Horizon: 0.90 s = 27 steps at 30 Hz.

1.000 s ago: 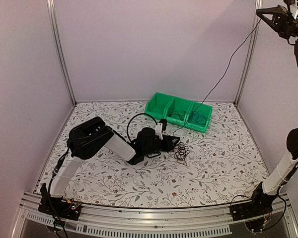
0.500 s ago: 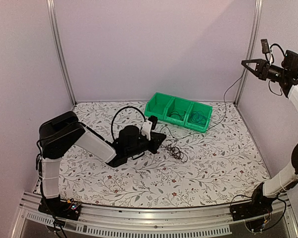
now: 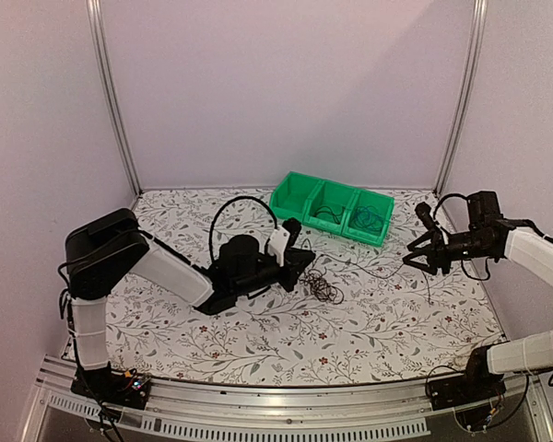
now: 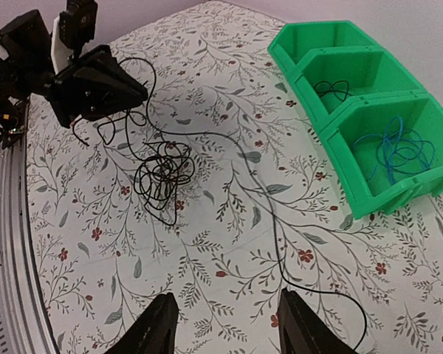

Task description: Untangle the cables

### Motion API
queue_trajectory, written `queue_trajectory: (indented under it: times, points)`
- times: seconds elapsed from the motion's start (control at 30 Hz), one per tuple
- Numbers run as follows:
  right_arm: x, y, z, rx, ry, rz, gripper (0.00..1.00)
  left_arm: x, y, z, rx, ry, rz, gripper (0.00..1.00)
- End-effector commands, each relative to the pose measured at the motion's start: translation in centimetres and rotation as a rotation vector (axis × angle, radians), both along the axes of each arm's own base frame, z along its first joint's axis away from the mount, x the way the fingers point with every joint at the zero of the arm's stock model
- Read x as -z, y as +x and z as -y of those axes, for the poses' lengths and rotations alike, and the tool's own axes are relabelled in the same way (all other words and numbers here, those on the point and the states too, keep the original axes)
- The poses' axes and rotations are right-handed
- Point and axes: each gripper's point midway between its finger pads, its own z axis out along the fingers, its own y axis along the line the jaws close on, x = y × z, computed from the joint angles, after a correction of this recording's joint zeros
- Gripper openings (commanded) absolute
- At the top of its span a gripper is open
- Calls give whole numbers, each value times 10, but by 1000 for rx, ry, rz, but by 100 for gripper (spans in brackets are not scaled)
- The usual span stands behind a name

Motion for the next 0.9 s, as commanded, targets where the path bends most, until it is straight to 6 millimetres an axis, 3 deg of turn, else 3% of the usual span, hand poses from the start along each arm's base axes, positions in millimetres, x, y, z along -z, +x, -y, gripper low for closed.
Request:
queue_trajectory:
  times: [0.0,0.17,0.37,0.57,0.7,0.87]
  points:
    - [30,-16,-19,-132,-226,82,54,-1,-17,22,86,42,56,4]
    - [36,-5,-54,-202,-244,79,54,0,-29,29,116,67,67,6]
    - [73,54,-67,-79,-309,-45,54,5,-39,29,128,76,56,7]
    - [98,83,-86,-128,-356,-93,58,8,-43,26,133,80,48,7]
    - [126,88,-94,-148,-383,-209,60,7,-44,25,130,82,50,7]
    - [135,73,-100,-187,-387,-245,62,9,-44,21,118,89,47,8]
